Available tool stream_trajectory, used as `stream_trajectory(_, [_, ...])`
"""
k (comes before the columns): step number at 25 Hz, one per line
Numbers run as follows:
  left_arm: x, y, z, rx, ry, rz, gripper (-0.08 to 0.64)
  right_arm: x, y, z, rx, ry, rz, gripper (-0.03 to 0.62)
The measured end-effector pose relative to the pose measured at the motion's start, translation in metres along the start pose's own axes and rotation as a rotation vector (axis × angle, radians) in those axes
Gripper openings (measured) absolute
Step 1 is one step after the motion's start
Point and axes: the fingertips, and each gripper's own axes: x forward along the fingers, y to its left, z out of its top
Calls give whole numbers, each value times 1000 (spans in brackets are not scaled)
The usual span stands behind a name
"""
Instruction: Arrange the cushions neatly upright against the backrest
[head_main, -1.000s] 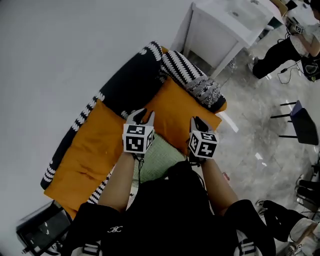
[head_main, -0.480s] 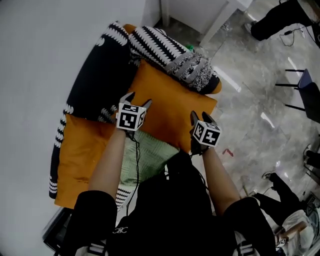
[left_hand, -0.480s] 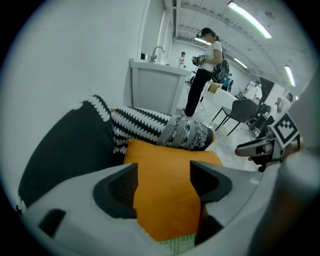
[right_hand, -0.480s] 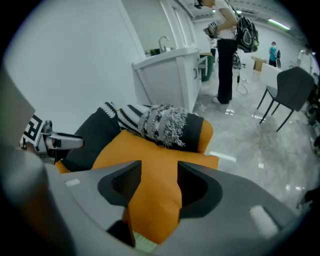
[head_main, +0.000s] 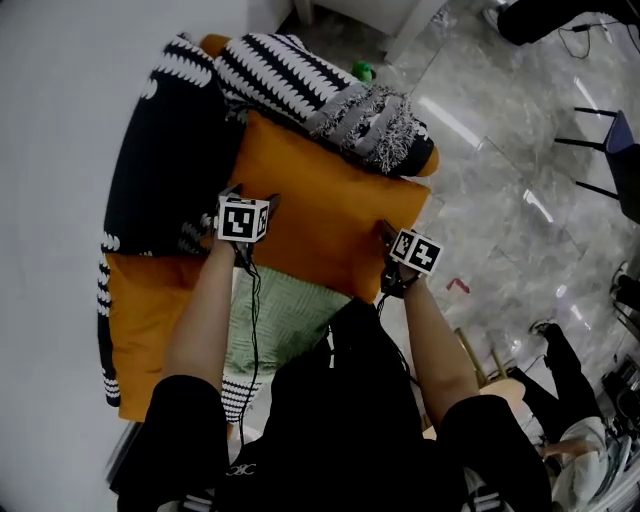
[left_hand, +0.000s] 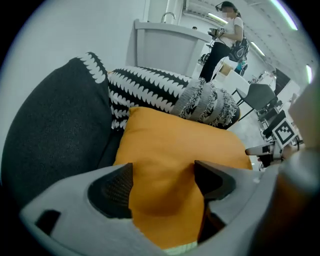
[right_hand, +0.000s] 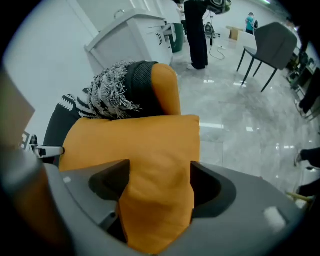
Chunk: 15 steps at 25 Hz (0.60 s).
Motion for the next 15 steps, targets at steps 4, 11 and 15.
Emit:
stream_trajectory(4, [17, -3, -6, -8, 16, 12, 378, 19, 6, -6, 83, 44, 140, 314])
stream_trajectory(11, [-2, -20, -1, -129, 17, 20, 25, 7, 24, -10, -123, 121, 93, 17])
stream_trajectory(15, [-34, -29, -6, -171, -49, -8, 15, -22, 27, -15, -144, 104, 130, 14])
